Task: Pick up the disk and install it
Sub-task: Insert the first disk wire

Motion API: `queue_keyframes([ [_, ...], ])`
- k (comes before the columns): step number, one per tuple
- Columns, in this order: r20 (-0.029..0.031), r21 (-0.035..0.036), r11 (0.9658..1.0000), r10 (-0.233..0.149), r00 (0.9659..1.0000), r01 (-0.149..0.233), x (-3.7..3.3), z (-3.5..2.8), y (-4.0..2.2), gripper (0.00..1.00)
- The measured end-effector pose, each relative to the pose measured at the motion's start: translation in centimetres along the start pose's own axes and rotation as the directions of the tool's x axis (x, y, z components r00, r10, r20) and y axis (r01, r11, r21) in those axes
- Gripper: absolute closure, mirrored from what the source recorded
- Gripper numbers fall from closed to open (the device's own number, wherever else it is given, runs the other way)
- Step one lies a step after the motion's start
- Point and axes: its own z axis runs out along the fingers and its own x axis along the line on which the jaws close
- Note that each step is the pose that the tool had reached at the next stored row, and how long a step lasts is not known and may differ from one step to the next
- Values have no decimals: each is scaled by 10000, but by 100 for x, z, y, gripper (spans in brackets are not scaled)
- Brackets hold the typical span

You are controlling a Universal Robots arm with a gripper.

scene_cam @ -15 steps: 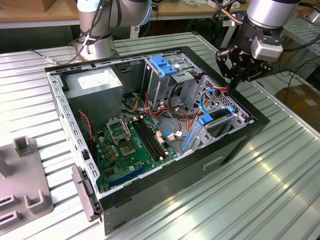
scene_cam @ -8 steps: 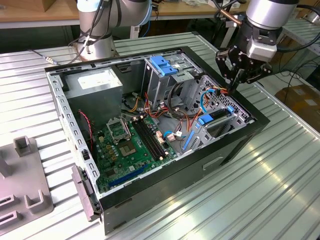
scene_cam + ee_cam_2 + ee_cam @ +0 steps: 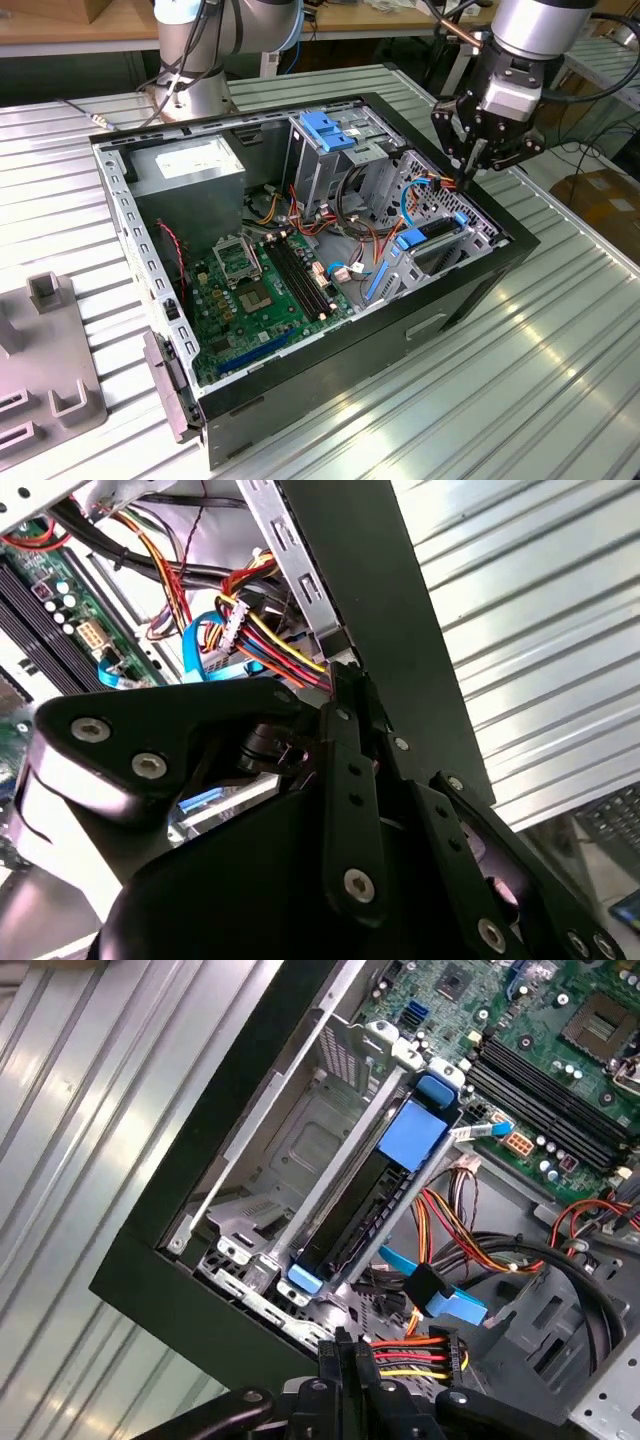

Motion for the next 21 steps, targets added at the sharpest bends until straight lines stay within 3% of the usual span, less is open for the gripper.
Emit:
queue_keyframes([
  [3, 52, -152, 9992, 383, 9993, -382, -1, -2, 1, 83],
  [7, 69, -173, 9986, 507, 9987, -506, -4, -1, 8, 83],
  [12, 20, -266, 9919, 1242, 9923, -1241, -5, -1, 9, 83],
  [17, -48, -379, 9772, 2091, 9779, -2091, -5, -1, 9, 83],
  [20, -92, -455, 9643, 2607, 9654, -2609, -5, 0, 9, 83],
  [21, -113, -493, 9571, 2852, 9584, -2854, -5, 0, 9, 83],
])
